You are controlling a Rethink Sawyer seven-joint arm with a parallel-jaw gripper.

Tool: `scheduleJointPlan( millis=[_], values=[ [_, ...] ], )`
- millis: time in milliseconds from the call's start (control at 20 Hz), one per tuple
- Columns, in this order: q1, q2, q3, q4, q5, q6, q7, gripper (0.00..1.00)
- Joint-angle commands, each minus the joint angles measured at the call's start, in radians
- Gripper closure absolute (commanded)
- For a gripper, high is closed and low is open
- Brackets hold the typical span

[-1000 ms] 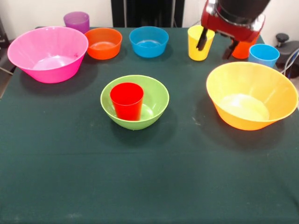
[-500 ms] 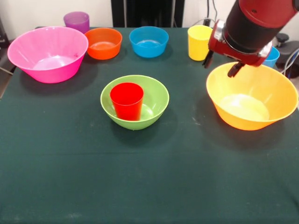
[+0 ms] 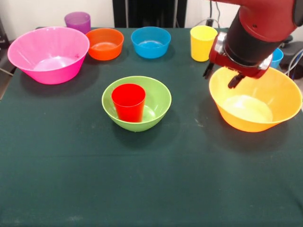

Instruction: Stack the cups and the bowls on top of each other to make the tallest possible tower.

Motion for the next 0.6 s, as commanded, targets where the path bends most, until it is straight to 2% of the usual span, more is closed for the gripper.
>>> scheduleJointPlan(
  millis=[50, 300, 600],
  values=[
    [-0.028, 0.016, 0.052, 0.156, -0.052, -0.229, 0.092, 0.00],
    [-0.039, 0.025, 0.049, 0.213, -0.061, -0.332, 0.060, 0.00],
    [-0.031, 0.031, 0.037, 0.239, -0.057, -0.393, 0.059, 0.00]
  ],
)
